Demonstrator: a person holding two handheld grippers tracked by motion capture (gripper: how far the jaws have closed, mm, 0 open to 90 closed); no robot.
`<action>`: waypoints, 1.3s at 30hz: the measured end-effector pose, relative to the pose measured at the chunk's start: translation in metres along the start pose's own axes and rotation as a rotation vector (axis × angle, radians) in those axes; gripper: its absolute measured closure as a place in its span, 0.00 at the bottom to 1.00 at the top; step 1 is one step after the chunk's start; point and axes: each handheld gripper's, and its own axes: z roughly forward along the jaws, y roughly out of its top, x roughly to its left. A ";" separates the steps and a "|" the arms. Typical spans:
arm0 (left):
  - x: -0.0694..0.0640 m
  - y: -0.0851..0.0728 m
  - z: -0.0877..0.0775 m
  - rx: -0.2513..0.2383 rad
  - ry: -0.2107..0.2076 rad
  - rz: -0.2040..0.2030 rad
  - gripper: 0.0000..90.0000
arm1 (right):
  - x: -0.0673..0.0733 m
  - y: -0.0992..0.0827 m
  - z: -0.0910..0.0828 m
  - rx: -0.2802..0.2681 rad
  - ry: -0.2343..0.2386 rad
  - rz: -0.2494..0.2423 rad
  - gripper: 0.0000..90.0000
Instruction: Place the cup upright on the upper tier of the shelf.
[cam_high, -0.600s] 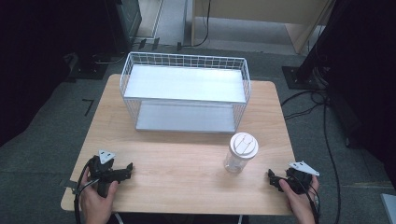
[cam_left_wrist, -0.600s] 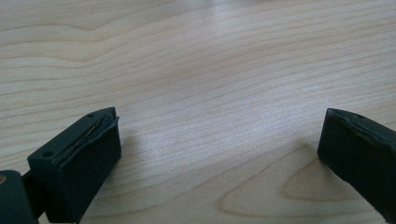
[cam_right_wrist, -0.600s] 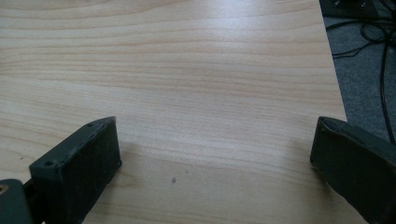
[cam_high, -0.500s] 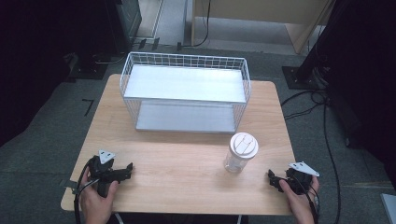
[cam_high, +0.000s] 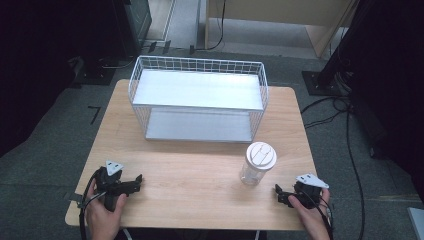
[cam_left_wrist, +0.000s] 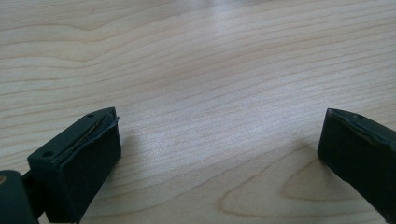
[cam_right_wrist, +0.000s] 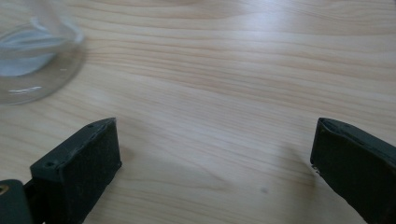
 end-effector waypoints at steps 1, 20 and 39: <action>0.000 0.000 0.000 0.000 0.000 0.000 0.00 | 0.004 0.001 0.001 0.003 0.005 -0.015 0.02; 0.000 0.000 0.000 0.000 0.000 0.000 0.00 | 0.049 0.013 0.001 -0.060 0.193 -0.061 0.02; 0.000 0.000 0.000 0.000 0.000 0.000 0.00 | 0.081 0.047 -0.018 -0.291 0.269 0.038 0.06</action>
